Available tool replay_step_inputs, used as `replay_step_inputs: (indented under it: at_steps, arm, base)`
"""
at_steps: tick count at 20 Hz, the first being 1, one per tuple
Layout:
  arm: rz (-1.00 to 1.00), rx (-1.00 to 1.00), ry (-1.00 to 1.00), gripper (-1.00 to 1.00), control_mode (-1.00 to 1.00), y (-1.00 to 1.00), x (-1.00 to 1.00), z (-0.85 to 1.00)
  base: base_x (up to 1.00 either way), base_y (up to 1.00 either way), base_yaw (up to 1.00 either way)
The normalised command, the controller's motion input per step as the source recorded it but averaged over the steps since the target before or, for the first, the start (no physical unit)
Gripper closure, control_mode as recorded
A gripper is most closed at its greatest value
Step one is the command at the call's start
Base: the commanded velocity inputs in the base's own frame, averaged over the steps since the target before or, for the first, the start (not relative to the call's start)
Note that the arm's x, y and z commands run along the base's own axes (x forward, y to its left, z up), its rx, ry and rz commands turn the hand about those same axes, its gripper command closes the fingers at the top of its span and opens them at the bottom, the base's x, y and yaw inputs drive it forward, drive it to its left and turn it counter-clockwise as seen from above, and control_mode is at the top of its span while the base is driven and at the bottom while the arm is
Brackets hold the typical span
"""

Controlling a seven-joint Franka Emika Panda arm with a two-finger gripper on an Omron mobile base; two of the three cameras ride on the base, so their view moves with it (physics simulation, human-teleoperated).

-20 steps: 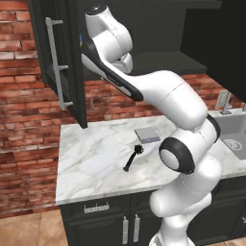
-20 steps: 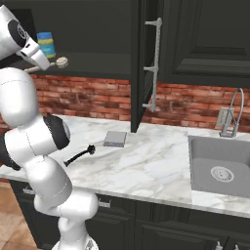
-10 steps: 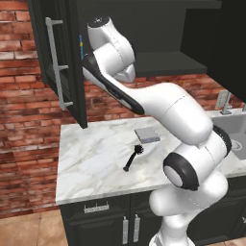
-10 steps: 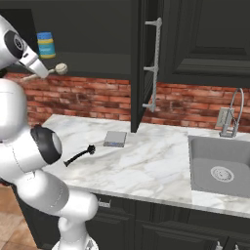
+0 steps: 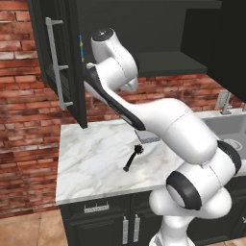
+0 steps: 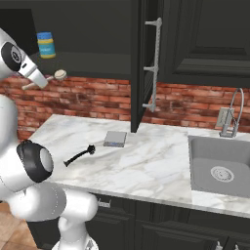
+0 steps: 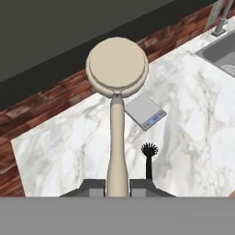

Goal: Pick the dish brush and dish brush from the cabinet and place them on the counter.

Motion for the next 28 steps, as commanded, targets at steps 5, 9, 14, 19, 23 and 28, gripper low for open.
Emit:
replay_step_inputs:
  at_steps: [5,9,14,19,23,28]
  arm:
    - [-0.01,0.01,0.00,1.00,-1.00,-0.04,-0.30,-0.09]
    - [-0.01,0.01,0.00,1.00,-1.00,-0.05,-0.32,-0.10]
    - [-0.01,0.01,0.00,1.00,-1.00,-0.04,-0.27,-0.15]
    - [-0.02,0.00,0.00,1.00,-1.00,-0.06,-0.09,-0.25]
    - [-0.03,0.00,0.00,1.00,-1.00,-0.08,0.00,-0.27]
    - [-0.02,0.00,0.00,1.00,-1.00,-0.08,-0.01,-0.29]
  base:
    - [0.00,0.00,0.00]
    - [0.00,0.00,0.00]
    - [0.00,0.00,0.00]
    - [0.00,0.00,0.00]
    - [0.00,0.00,0.00]
    - [0.00,0.00,0.00]
